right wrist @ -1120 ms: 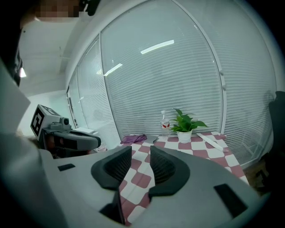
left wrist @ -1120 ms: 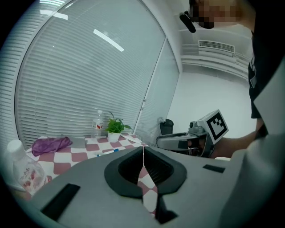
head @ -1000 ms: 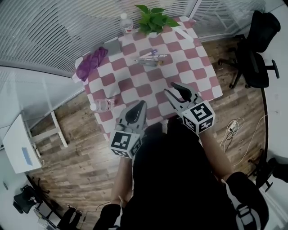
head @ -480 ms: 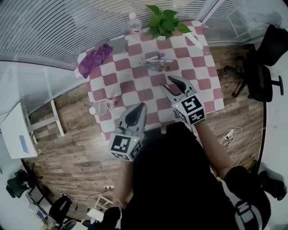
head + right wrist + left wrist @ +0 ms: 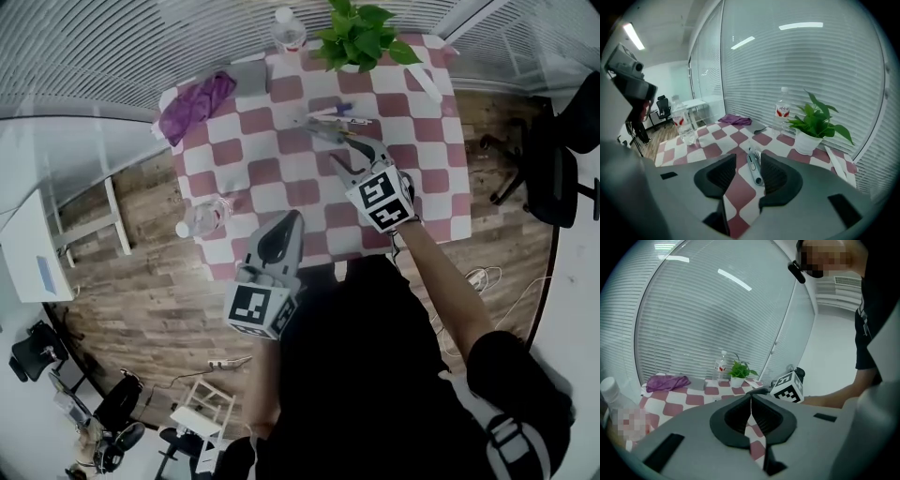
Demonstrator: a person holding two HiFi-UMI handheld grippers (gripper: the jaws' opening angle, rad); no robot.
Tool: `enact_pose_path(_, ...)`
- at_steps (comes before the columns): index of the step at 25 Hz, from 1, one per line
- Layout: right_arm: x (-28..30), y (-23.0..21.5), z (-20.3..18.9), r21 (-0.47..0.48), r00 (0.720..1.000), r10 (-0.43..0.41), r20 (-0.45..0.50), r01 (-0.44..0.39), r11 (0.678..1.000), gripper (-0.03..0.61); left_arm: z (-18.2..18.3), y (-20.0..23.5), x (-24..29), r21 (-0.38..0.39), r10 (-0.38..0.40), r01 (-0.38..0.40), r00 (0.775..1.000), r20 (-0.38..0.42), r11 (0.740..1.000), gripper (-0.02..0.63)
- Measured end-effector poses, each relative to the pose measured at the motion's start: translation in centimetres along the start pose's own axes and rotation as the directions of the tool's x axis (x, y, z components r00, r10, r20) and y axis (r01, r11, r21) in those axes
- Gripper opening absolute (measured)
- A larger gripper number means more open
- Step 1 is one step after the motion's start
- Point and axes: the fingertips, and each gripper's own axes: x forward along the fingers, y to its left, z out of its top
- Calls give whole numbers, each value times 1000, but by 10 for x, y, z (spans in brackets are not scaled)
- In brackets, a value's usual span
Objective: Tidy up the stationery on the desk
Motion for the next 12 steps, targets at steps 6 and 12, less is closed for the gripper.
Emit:
enact_pose_path(6,39,-8,-26,21,998,39,-57,-38,999,178,-8,2,8,-40,47,-48,998,-33,998,34)
enact_pose_path(12,69,-13,-48,-128,990,1,-144,-20,992,183,-14,1,16,-69,75,-77,996,-38,995,34)
